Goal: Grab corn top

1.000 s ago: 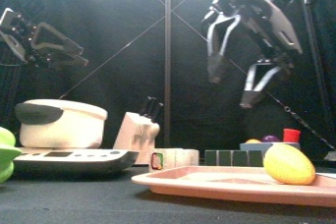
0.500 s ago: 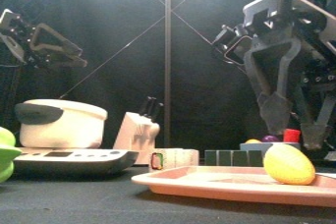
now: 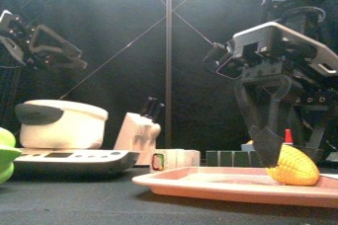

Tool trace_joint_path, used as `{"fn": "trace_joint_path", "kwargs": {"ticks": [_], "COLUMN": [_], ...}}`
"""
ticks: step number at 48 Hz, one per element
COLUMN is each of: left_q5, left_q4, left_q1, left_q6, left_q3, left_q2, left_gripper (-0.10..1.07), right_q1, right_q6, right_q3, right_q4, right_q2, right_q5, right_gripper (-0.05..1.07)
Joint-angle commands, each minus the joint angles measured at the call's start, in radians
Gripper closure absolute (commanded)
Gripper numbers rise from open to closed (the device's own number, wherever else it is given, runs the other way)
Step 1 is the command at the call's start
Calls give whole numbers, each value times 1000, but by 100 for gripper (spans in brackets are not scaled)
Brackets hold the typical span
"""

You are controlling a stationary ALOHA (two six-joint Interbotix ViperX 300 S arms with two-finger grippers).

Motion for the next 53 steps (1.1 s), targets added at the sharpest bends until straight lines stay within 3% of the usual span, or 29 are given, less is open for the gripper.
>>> {"fn": "trace_joint_path", "kwargs": {"ticks": [1, 30, 43, 53], "left_q5": [-6, -5, 2, 11], "left_q4": [0, 0, 0, 0], "left_q1": [-2, -2, -2, -2], "left_q6": [0, 0, 0, 0], "left_q3": [-11, -9, -9, -9], "left_q2": [2, 2, 2, 2], "left_gripper": [10, 10, 10, 10], "right_q1": [-15, -21, -23, -23], "right_q6": [-2, -3, -5, -5], "right_q3": [-17, -34, -67, -66], "right_q4": [-18, -49, -94, -110], "right_q2": [-12, -15, -75, -81], "right_q5": [2, 37, 146, 149], "right_gripper": [3, 28, 29, 29]}}
